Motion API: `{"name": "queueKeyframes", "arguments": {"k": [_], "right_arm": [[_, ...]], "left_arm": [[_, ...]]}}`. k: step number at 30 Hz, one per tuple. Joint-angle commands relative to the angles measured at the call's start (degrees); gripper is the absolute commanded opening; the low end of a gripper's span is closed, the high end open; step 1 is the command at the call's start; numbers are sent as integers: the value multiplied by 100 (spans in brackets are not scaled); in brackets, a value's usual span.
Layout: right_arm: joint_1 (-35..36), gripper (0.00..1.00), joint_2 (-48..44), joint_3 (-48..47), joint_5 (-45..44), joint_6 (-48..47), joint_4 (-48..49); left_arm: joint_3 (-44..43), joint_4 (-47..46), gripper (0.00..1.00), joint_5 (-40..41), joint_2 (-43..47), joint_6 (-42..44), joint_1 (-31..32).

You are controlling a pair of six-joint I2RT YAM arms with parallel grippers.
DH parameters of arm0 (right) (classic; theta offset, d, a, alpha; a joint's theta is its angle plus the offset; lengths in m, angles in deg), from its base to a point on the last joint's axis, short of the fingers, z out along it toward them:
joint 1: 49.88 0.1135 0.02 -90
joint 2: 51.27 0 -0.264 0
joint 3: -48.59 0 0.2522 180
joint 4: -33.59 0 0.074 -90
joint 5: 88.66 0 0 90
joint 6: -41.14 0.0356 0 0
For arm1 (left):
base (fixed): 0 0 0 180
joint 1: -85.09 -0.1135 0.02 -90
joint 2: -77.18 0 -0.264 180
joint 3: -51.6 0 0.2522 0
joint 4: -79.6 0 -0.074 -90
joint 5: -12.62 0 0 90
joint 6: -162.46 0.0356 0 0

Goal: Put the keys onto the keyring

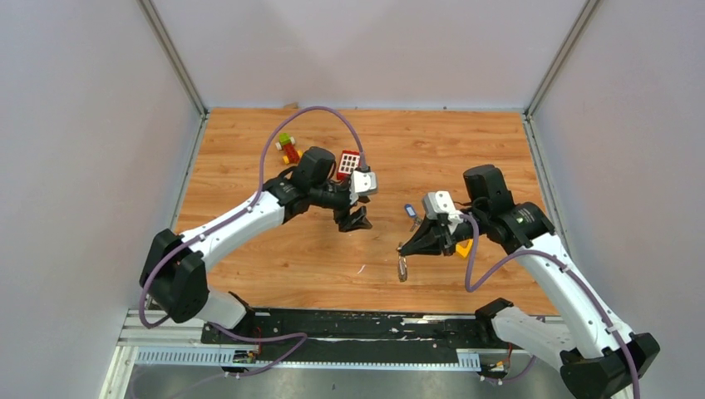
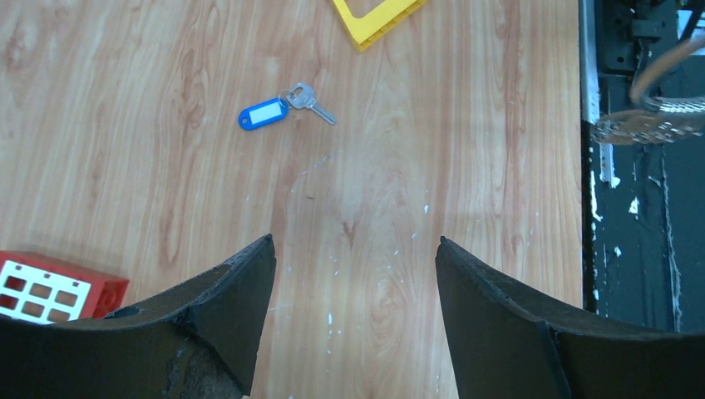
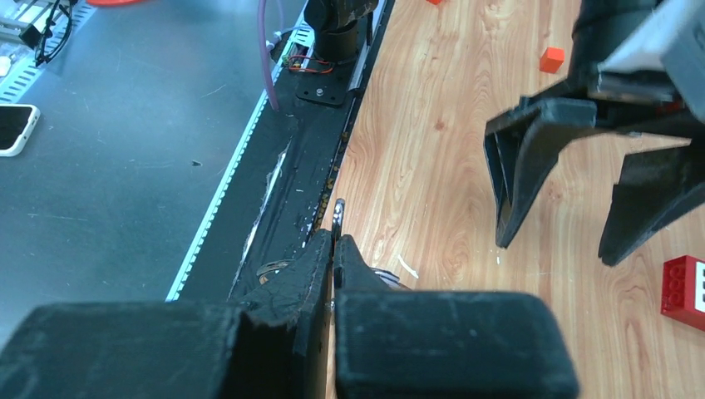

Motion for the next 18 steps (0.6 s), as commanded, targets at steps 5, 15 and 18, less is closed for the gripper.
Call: {"name": "queueKeyframes", "arguments": {"k": [5, 15, 18], "right_arm": [[-155, 0, -488, -67, -125, 229, 430], [-1407, 0, -995, 249, -654, 1523, 1370], [-1730, 0, -1085, 370, -892, 1817, 1588]], "left_arm": [[-687, -661, 79, 488, -794, -1509, 78], [-1635, -583, 80, 808, -2401, -2879, 133], [-1879, -632, 80, 810, -2751, -3247, 168]]}}
